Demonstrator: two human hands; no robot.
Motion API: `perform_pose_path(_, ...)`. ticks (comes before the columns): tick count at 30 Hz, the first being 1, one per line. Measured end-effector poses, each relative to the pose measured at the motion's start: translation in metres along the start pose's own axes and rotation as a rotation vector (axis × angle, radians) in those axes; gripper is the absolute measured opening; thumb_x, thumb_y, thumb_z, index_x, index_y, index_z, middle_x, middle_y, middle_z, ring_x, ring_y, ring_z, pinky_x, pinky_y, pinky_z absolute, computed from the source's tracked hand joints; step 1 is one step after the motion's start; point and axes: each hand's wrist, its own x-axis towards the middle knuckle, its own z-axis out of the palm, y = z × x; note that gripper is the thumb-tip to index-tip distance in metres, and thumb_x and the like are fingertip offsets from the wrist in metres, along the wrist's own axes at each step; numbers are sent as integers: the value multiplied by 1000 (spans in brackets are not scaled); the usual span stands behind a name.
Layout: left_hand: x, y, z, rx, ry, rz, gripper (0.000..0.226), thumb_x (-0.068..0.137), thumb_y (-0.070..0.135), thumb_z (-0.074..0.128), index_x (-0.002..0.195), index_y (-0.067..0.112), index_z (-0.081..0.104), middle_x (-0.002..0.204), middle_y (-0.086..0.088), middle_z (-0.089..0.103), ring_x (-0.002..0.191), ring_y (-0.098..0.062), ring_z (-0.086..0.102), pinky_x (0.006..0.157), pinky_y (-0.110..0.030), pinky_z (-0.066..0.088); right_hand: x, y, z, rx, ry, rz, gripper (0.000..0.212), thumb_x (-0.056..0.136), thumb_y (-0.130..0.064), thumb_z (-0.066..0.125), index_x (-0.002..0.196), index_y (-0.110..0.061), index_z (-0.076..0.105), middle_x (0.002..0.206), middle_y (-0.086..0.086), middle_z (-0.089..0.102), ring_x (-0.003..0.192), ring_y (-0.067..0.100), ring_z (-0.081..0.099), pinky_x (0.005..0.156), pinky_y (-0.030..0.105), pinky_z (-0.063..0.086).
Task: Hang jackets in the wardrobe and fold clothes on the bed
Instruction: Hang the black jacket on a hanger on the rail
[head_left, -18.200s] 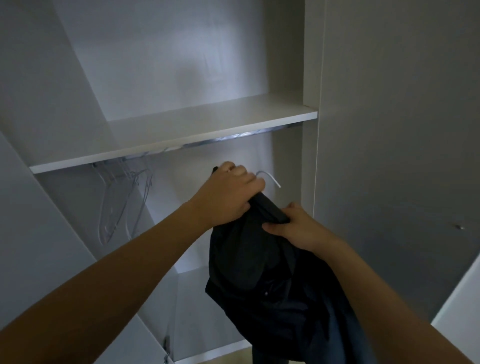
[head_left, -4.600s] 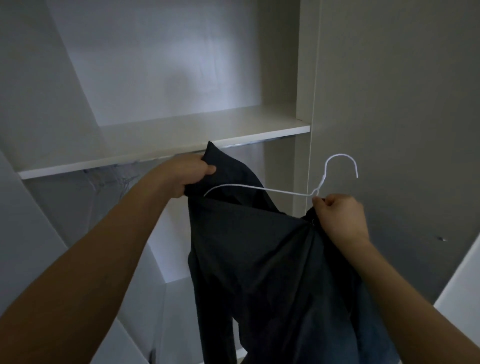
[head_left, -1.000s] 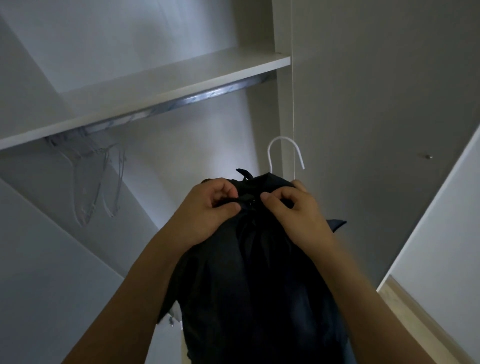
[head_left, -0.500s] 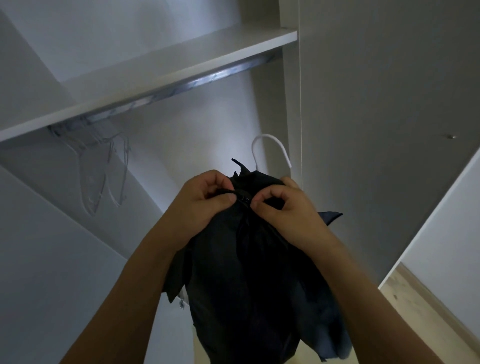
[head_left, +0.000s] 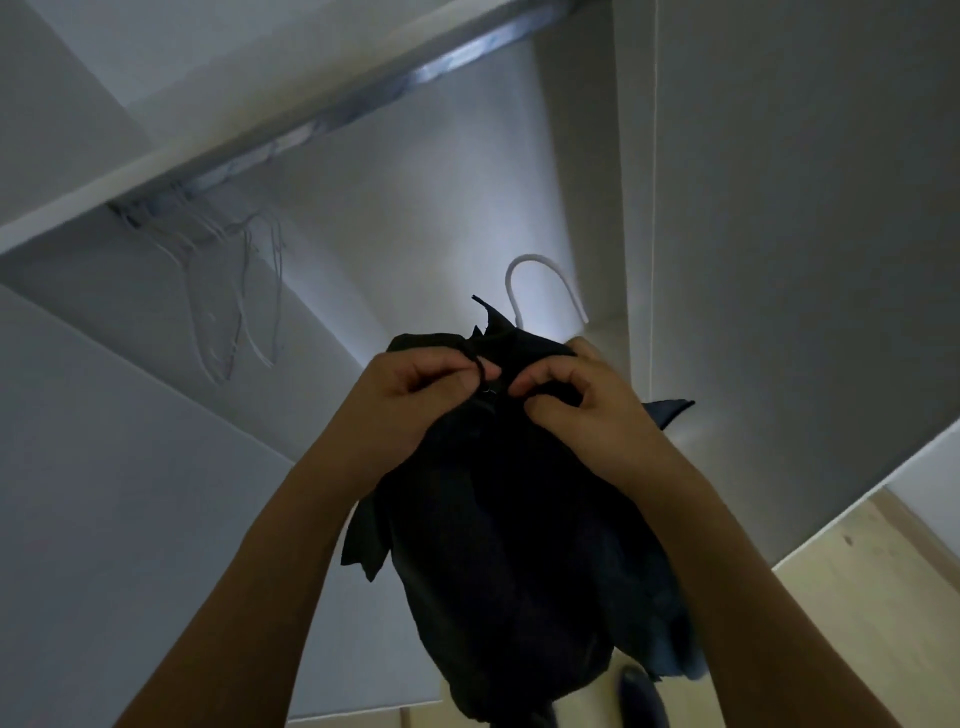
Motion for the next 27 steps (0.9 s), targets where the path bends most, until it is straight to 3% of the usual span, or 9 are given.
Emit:
perform_pose_path(3, 0, -12, -3, 227, 33, -52, 13, 90, 16, 66, 90, 29, 68, 85, 11, 72, 84, -7, 68, 80, -27, 55, 7, 10, 12, 158, -46, 77, 18, 84, -32, 56, 79, -28, 73, 96, -12, 51, 89, -4, 55, 74, 6, 41)
perform_pose_path(6, -2, -25, -3, 525, 68, -55, 9, 87, 30, 68, 84, 36, 64, 79, 18, 66, 77, 0, 63, 76, -25, 50, 16, 23, 28, 243, -60, 202, 39, 87, -48, 44, 76, -25, 73, 95, -12, 55, 86, -7, 55, 79, 16, 40)
perform_pose_path(8, -5, -31, -3, 675, 89, -60, 7, 87, 38, 67, 86, 38, 60, 80, 19, 66, 76, 0, 61, 74, -24, 49, 22, 32, 37, 246, -79, 255, 59, 87, -63, 30, 76, -24, 73, 100, -8, 60, 95, -1, 56, 88, 24, 38)
perform_pose_path(10, -8, -37, -5, 749, 127, -102, 18, 84, 44, 69, 90, 37, 53, 84, 15, 67, 75, -3, 62, 71, -23, 49, 26, 36, 45, 193, -90, 257, 63, 87, -71, 28, 74, -27, 71, 101, -6, 60, 93, -4, 56, 84, 21, 36)
perform_pose_path(15, -10, -48, -17, 846, 97, -205, 24, 81, 49, 69, 90, 35, 52, 78, 17, 63, 68, -1, 58, 62, -17, 43, 34, 42, 62, 134, -76, 228, 52, 82, -71, 44, 65, -28, 66, 89, -10, 51, 80, -14, 52, 73, 16, 33)
perform_pose_path(19, -9, -50, -24, 839, 56, -225, 11, 82, 44, 67, 88, 36, 63, 72, 19, 62, 65, 1, 59, 63, -18, 46, 44, 39, 75, 85, -134, 224, 62, 77, -72, 54, 71, -12, 67, 86, -14, 50, 74, -11, 56, 63, 12, 37)
perform_pose_path(22, -7, -53, -31, 779, 45, -258, 12, 83, 41, 67, 94, 39, 70, 75, 25, 63, 72, 5, 61, 63, -9, 42, 48, 38, 81, 96, -195, 211, 51, 73, -70, 60, 61, -21, 63, 82, -27, 50, 72, -10, 58, 58, 8, 43)
perform_pose_path(27, -7, -57, -40, 665, 86, -261, 12, 88, 27, 63, 89, 35, 72, 77, 25, 65, 82, 9, 60, 67, -1, 41, 56, 43, 77, -24, -284, 162, 23, 79, -54, 66, 68, -35, 63, 91, -16, 48, 81, -8, 54, 69, 16, 36)
